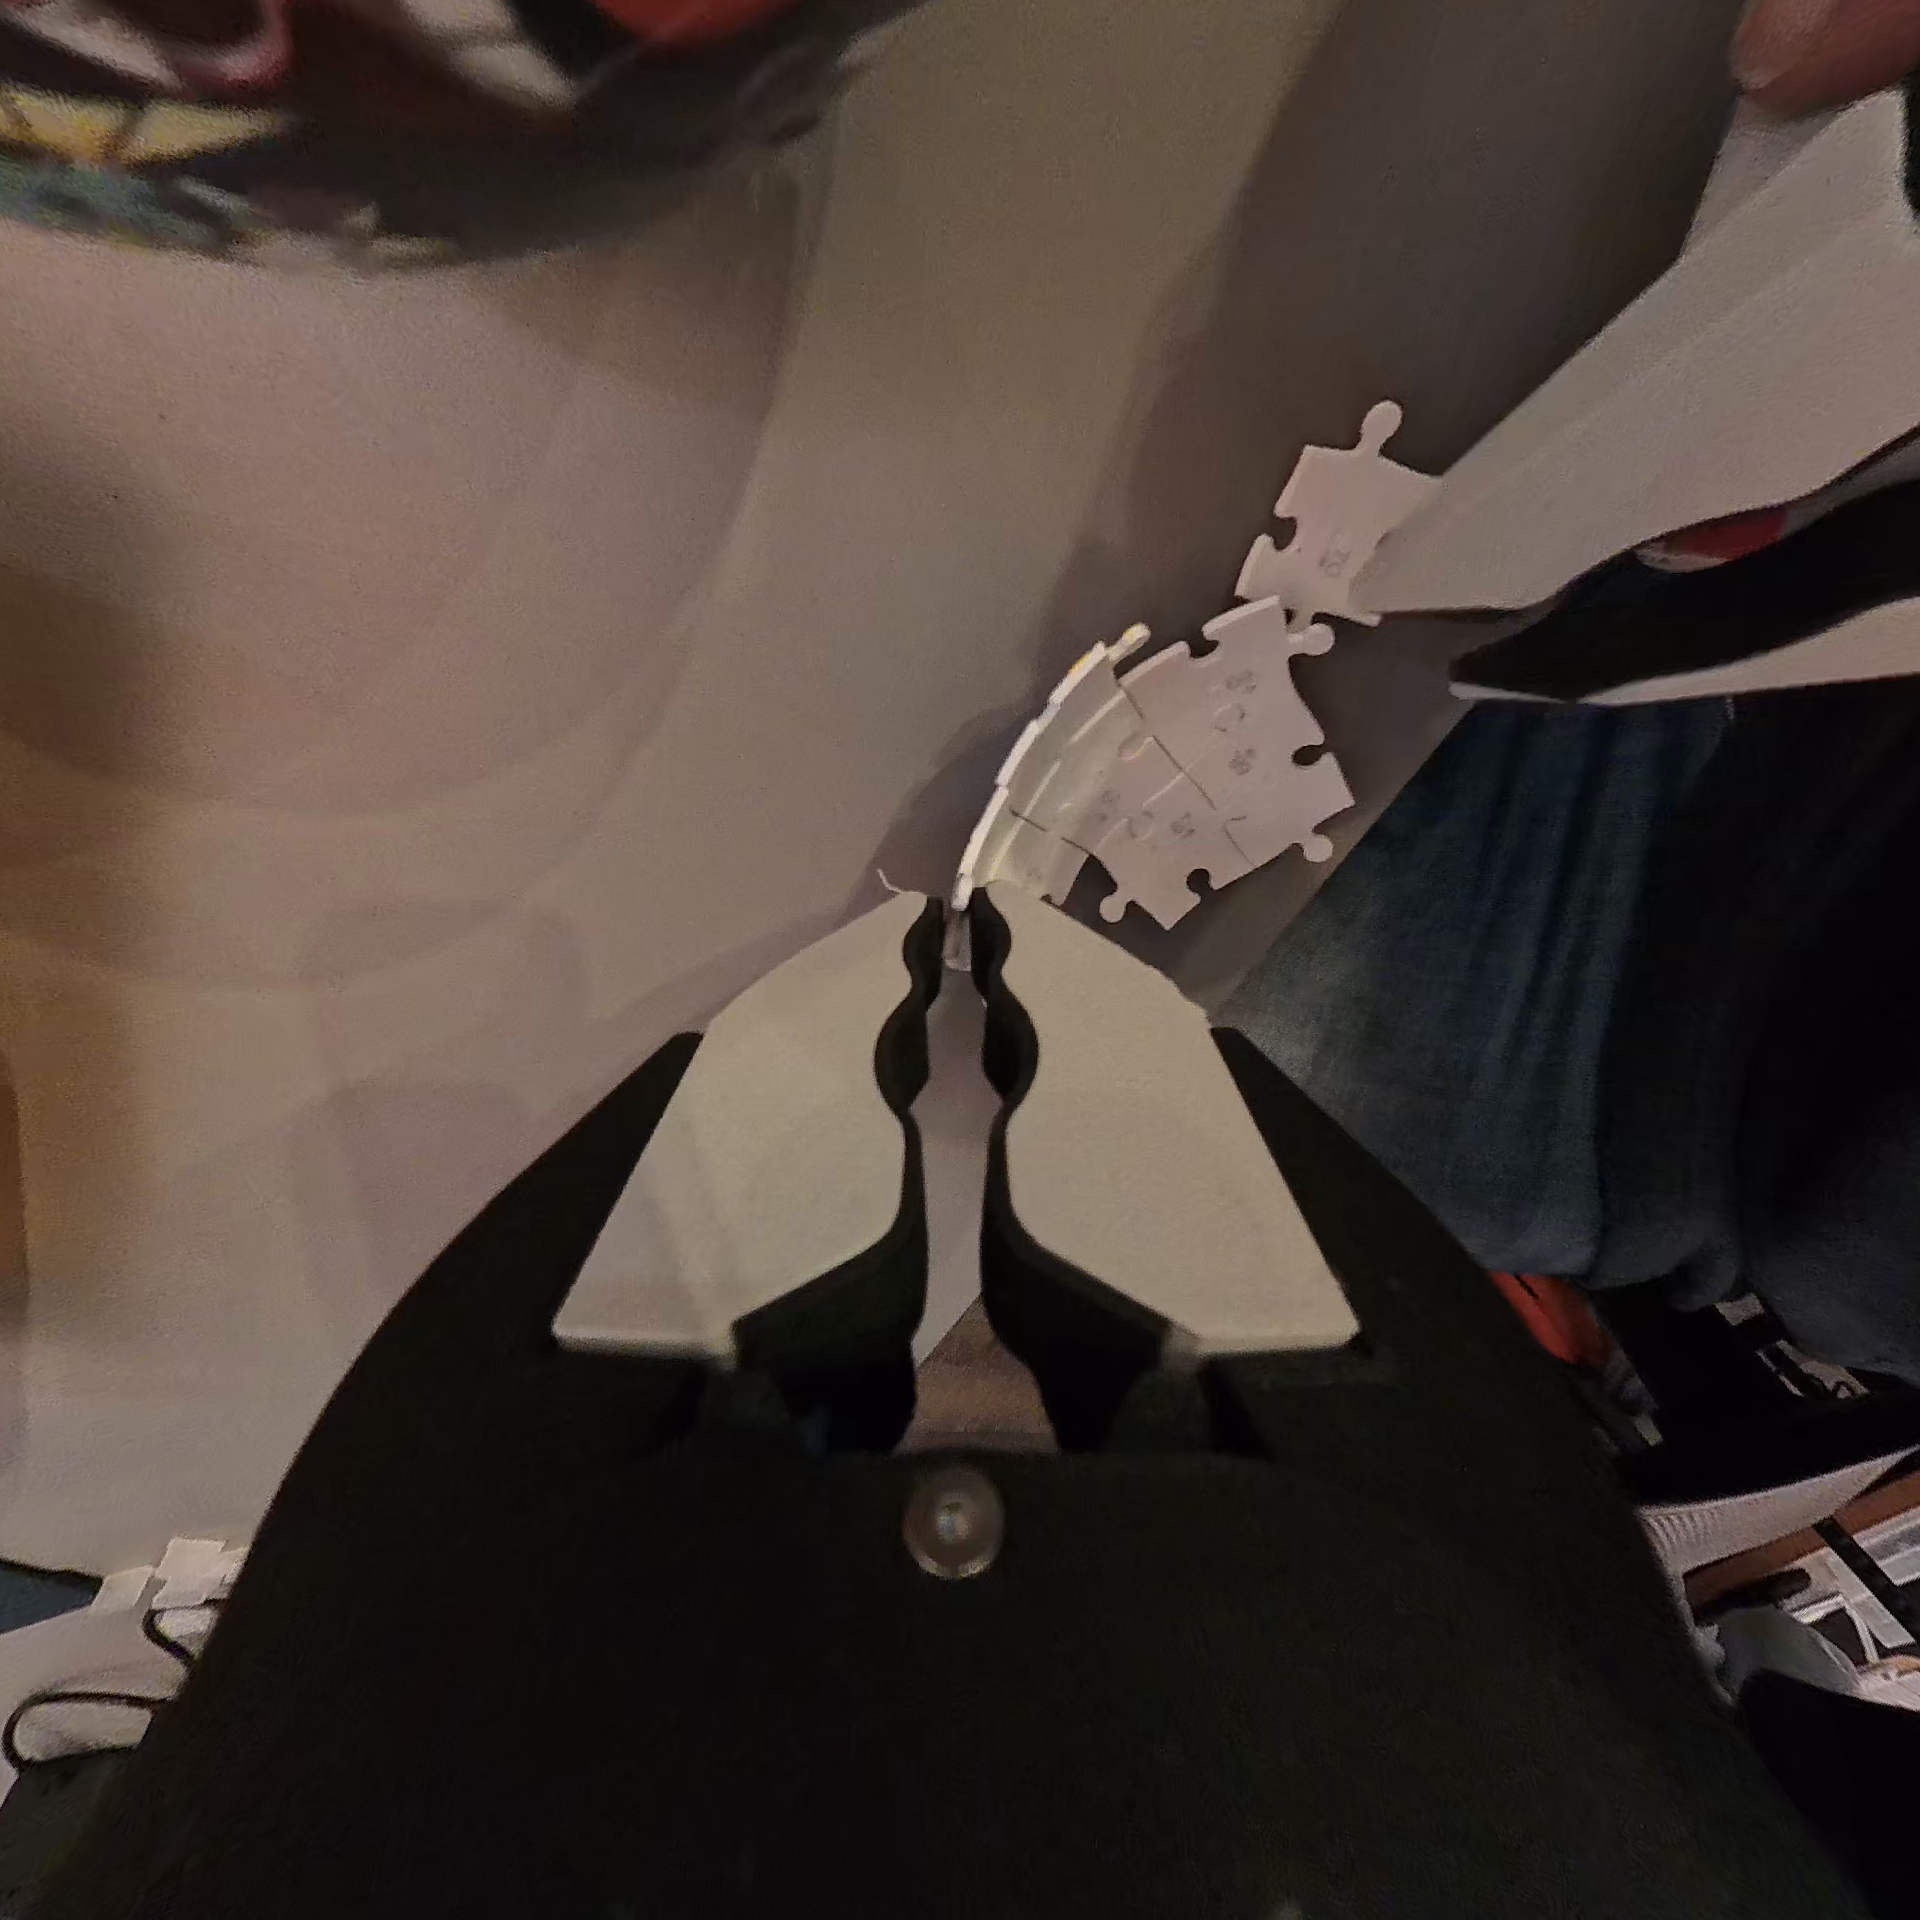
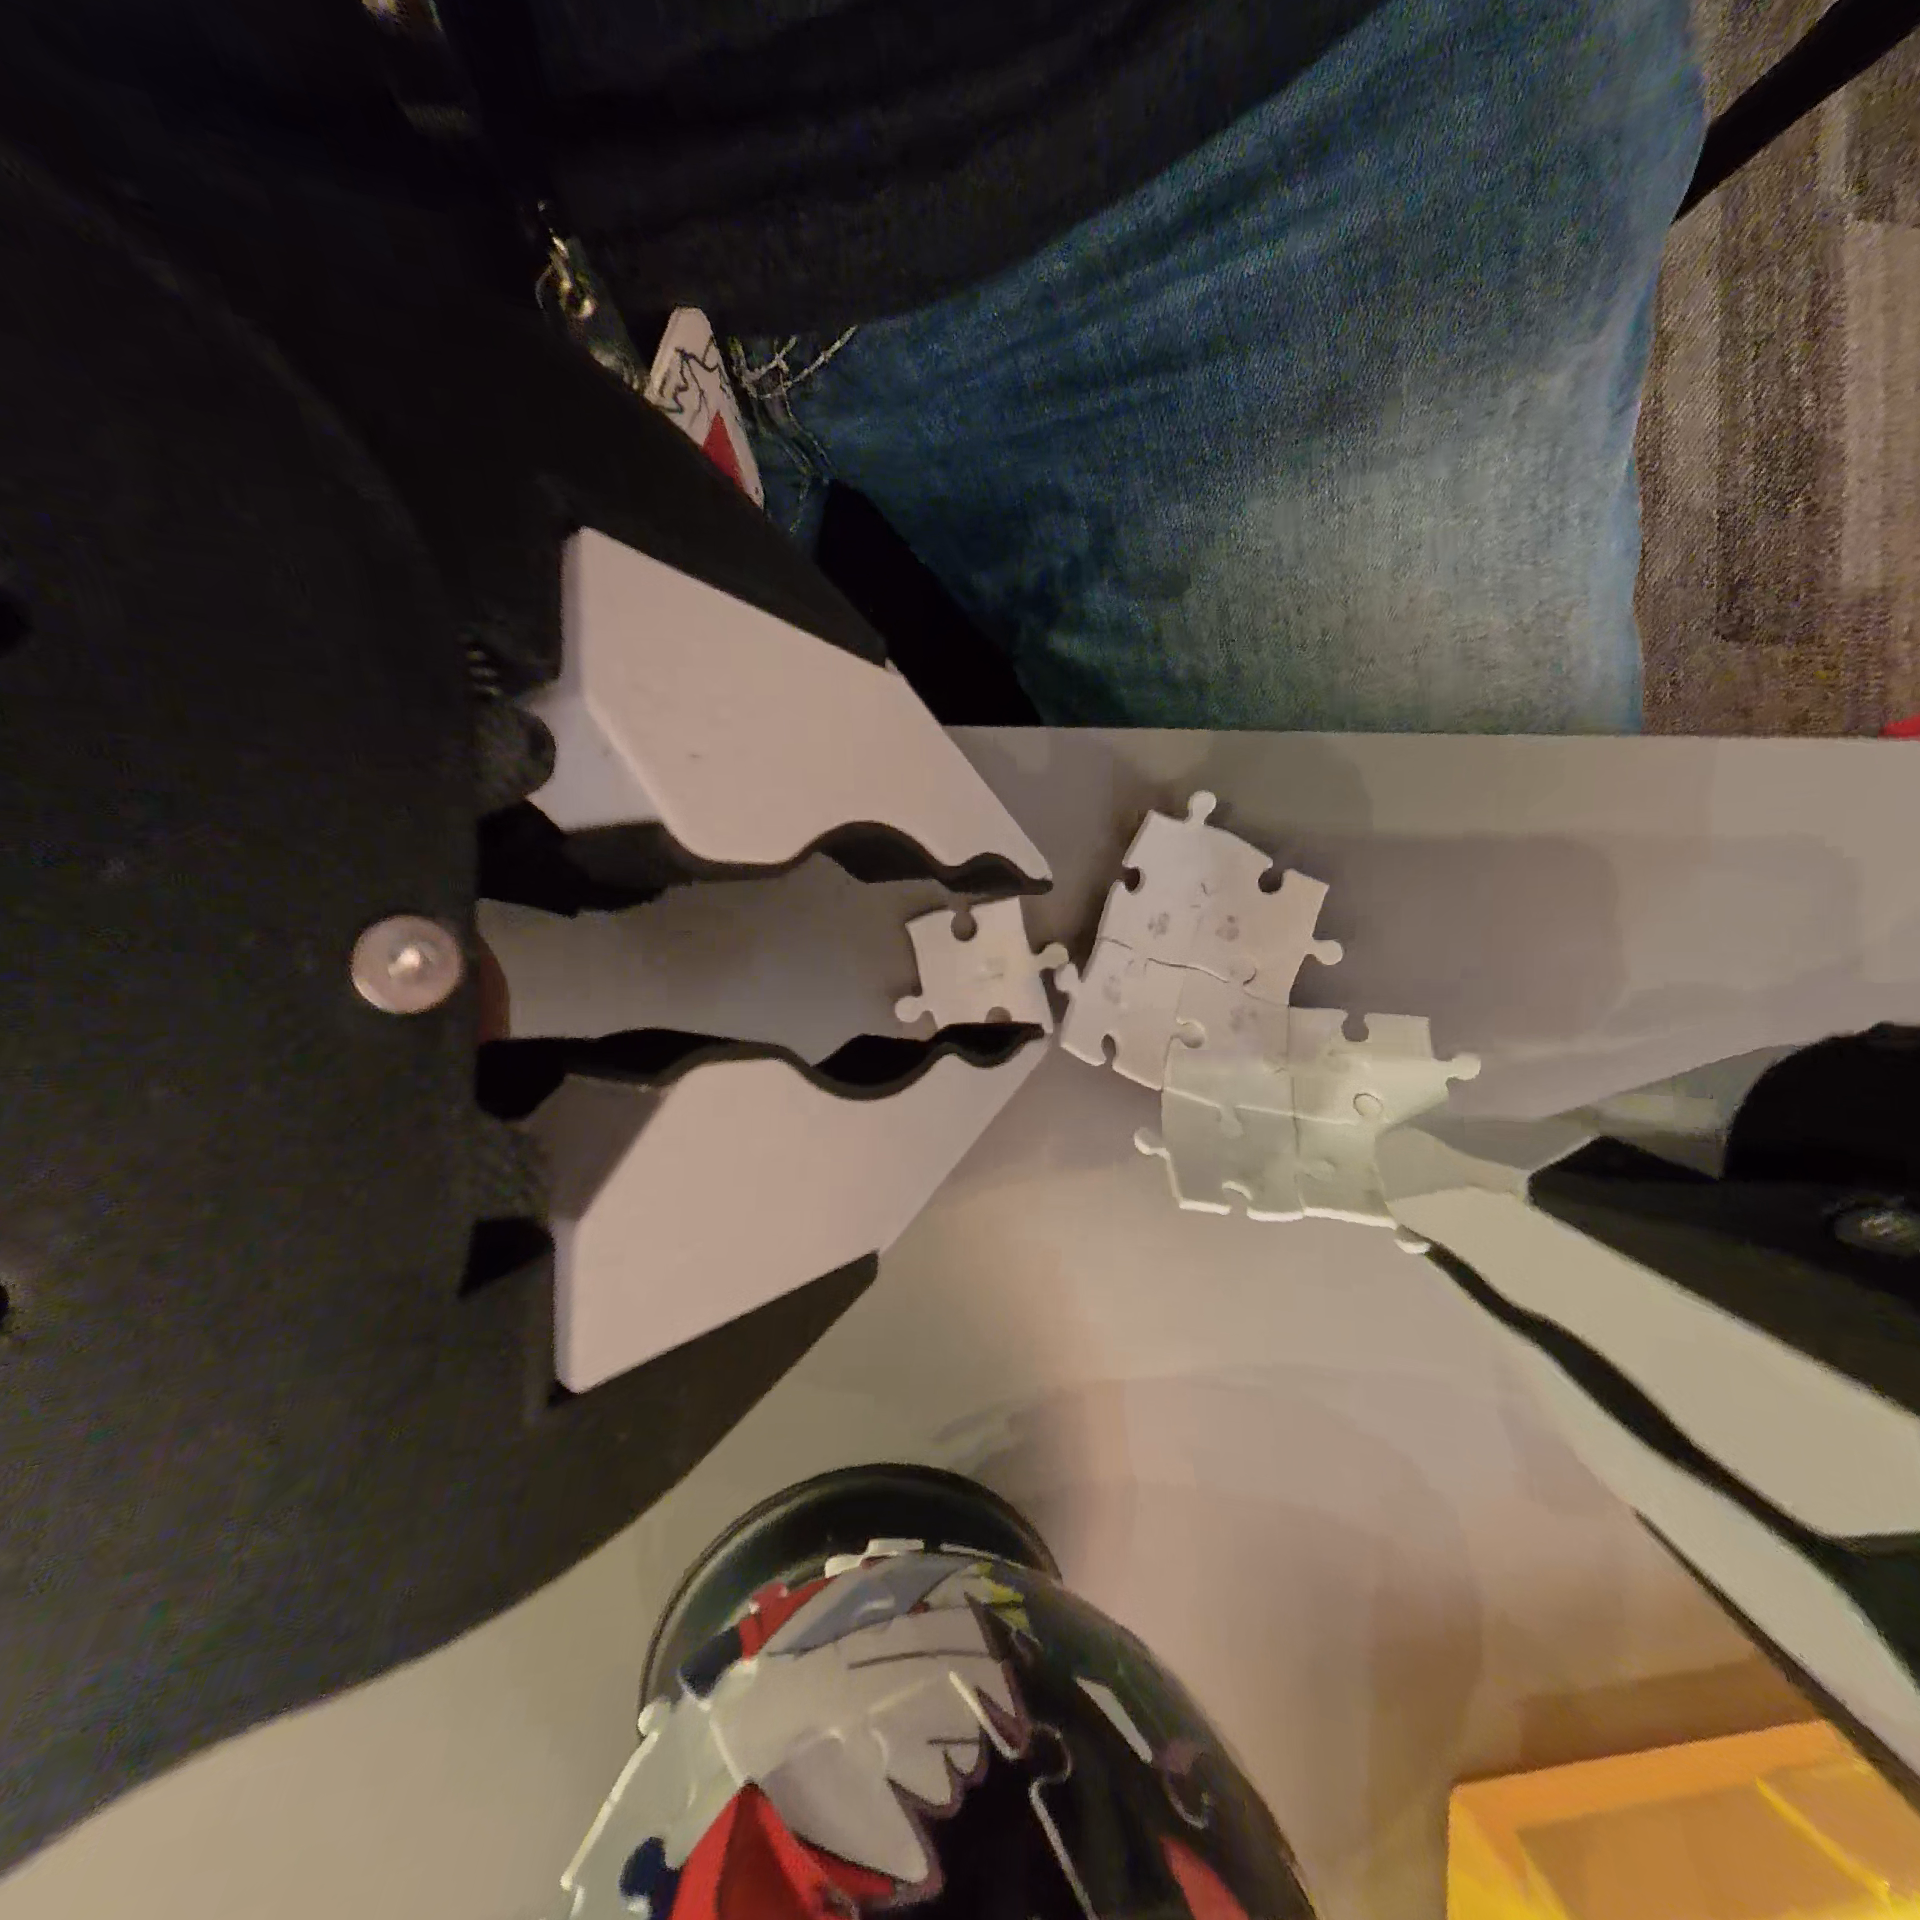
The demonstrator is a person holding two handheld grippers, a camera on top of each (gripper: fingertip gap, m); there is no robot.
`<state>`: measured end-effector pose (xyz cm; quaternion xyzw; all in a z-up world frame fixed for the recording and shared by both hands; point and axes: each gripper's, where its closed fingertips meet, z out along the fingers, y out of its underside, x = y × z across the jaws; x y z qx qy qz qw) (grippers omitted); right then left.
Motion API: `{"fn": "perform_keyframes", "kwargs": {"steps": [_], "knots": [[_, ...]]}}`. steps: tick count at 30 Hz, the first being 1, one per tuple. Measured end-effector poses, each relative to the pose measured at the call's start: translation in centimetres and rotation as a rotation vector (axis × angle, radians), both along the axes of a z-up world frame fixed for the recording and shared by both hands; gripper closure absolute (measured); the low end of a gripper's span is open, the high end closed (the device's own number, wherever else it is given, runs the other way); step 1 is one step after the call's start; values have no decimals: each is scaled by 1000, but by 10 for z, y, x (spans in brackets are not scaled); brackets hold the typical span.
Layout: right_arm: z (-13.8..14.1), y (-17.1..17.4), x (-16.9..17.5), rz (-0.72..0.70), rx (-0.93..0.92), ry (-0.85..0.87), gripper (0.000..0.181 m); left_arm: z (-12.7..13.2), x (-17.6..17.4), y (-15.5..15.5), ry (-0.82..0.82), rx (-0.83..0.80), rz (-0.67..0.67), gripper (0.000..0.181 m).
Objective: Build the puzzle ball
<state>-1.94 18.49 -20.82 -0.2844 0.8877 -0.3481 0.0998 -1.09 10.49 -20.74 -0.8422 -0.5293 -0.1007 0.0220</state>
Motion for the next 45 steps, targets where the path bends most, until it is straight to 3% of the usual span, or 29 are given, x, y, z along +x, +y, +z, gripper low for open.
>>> {"fn": "perform_keyframes", "kwargs": {"steps": [13, 22, 29, 39, 45], "knots": [[-17, 6, 4, -66, 105, -8, 168, -2, 0, -1, 4, 20, 7, 176], [-10, 1, 10, -122, 106, -120, 168, -4, 0, -3, 2, 12, 14, 176], [-16, 0, -13, -91, 72, 18, 165, -4, 2, -4, -6, 18, 27, 176], [-19, 10, -8, -108, 121, 40, 142, -4, 5, -5, -4, 14, 41, 176], [-19, 8, -10, -190, 112, 52, 156, -4, 5, -5, -3, 16, 39, 176]]}}
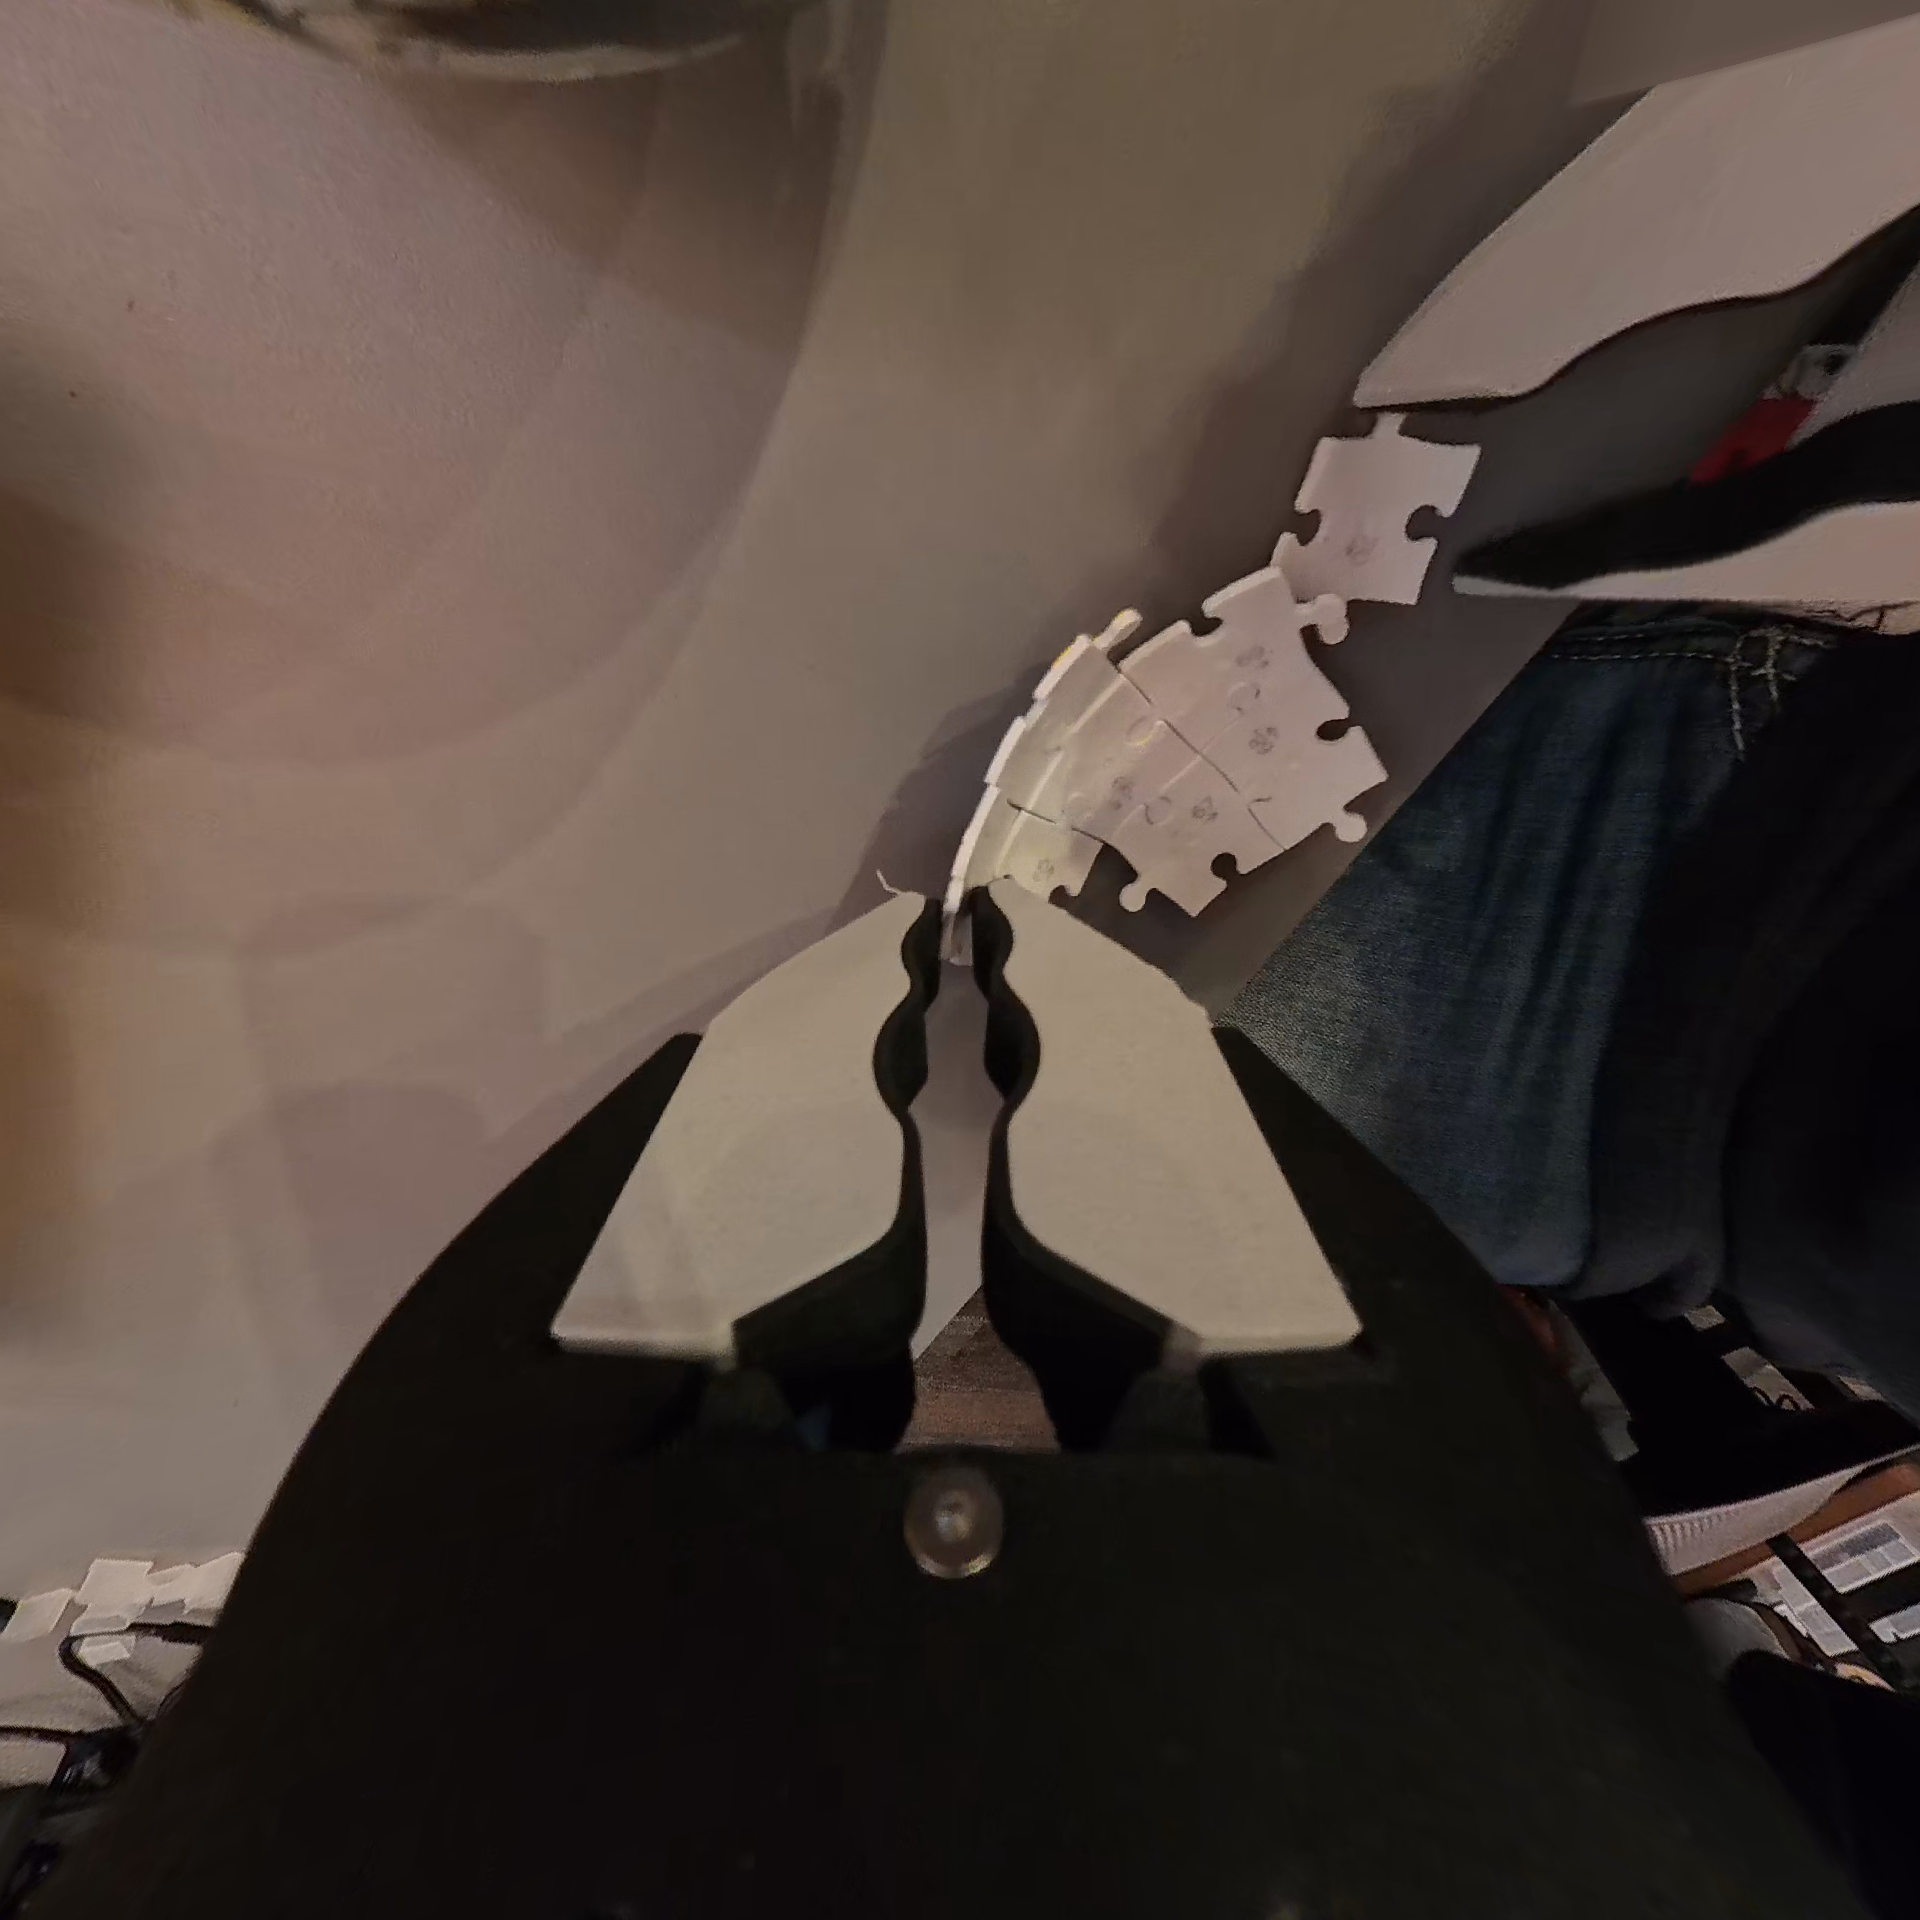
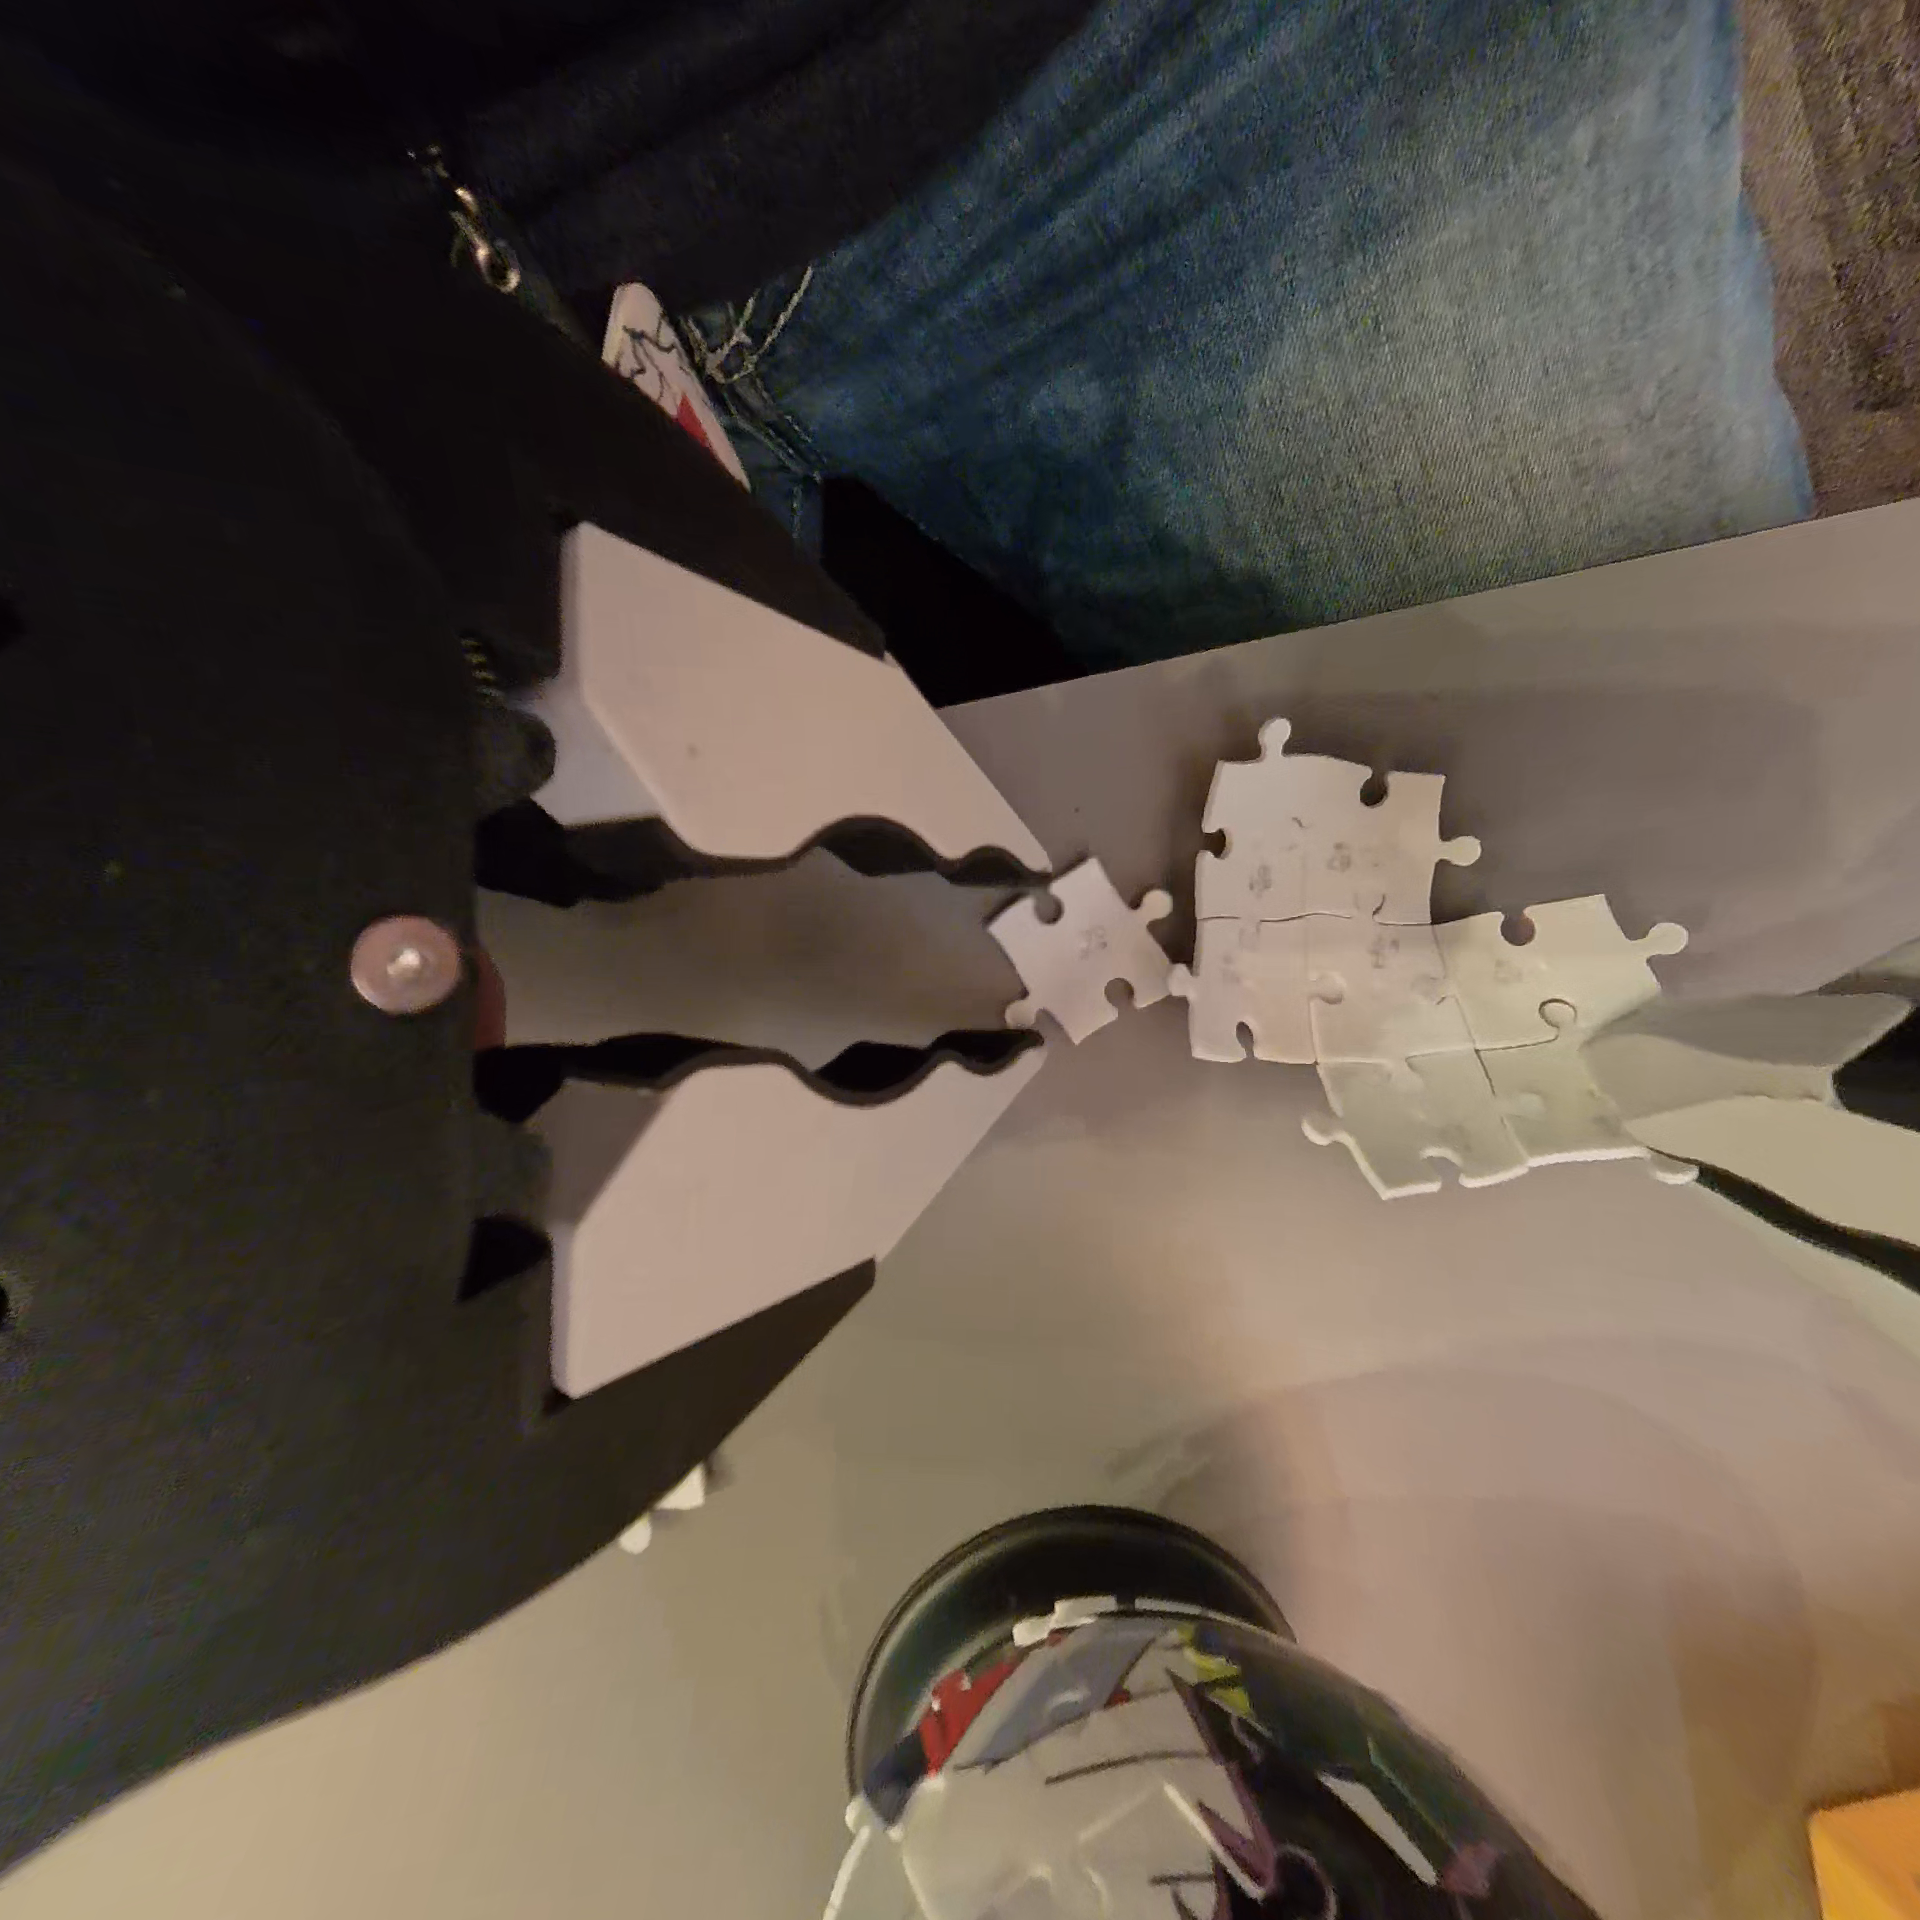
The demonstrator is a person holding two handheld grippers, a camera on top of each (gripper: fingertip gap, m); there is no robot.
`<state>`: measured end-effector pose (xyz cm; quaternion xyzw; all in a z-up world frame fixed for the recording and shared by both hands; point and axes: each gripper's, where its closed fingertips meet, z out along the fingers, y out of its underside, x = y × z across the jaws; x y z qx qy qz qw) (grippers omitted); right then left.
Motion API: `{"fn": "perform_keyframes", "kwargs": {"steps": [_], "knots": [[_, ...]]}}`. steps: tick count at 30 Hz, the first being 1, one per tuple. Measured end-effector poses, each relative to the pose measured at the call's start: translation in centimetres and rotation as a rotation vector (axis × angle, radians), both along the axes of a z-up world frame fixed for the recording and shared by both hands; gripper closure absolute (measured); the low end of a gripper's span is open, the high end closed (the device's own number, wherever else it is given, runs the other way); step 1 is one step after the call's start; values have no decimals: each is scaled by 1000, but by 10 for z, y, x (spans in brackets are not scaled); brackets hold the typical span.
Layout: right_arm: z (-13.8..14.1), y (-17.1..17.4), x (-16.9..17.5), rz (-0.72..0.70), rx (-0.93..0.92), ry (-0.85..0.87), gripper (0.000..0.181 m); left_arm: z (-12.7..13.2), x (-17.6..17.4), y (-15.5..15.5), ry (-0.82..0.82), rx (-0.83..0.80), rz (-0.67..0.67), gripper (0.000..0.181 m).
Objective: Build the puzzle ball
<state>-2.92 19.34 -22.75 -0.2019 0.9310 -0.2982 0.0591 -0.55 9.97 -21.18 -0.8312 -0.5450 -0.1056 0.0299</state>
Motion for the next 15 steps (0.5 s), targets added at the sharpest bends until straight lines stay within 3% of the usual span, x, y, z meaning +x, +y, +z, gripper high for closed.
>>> {"fn": "perform_keyframes", "kwargs": {"steps": [10, 15], "knots": [[4, -2, -1, 70, -25, 0, 158, -1, 0, 0, 12, 8, -9, 176], [14, 7, 2, 250, -24, 62, 158, 0, 0, -1, 10, 5, -17, 176]]}}
